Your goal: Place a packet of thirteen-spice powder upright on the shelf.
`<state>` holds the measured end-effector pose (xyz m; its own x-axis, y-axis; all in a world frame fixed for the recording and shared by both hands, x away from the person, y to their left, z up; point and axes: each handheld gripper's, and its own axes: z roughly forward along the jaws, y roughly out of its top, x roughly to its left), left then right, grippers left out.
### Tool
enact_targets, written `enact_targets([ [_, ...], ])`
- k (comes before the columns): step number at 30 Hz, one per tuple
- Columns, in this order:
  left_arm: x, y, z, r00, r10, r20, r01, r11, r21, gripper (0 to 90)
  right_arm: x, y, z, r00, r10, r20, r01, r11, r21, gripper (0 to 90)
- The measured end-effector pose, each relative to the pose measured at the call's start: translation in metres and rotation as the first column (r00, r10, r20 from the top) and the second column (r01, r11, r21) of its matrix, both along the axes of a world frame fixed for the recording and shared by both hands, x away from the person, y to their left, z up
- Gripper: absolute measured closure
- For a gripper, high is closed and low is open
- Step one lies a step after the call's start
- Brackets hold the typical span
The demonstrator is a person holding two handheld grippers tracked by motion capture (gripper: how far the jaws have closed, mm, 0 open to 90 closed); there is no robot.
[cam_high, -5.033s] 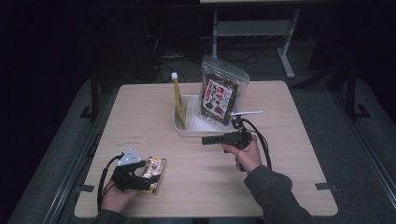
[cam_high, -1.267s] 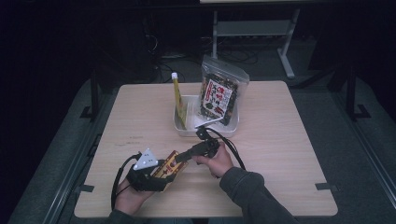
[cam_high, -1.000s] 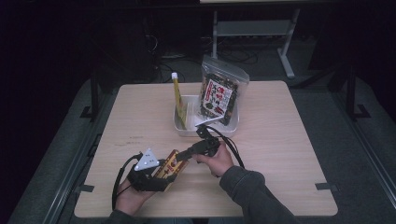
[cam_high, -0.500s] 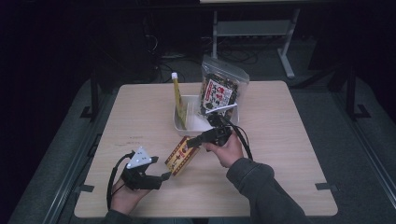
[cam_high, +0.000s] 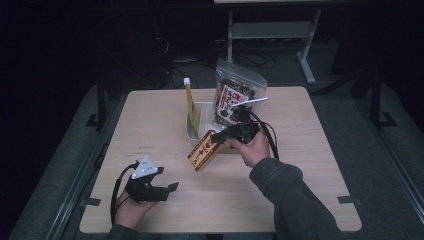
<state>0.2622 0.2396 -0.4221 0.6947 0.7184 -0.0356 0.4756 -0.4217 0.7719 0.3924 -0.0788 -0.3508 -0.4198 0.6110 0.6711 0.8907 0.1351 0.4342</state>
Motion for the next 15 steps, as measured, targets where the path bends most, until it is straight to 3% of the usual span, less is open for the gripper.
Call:
enact_targets([
  [10,0.001,0.004,-0.001,0.9998,0.020,-0.001,-0.020,0.9998,-0.004,23.8,0.012,-0.011,0.016,0.9962,-0.082,0.028,0.083,0.9965,-0.012,67.9],
  [15,0.001,0.005,-0.001,0.9998,0.021,-0.001,-0.021,0.9998,-0.004,23.7,0.023,-0.014,0.025,0.9891,-0.138,0.051,0.140,0.9892,-0.043,67.9],
])
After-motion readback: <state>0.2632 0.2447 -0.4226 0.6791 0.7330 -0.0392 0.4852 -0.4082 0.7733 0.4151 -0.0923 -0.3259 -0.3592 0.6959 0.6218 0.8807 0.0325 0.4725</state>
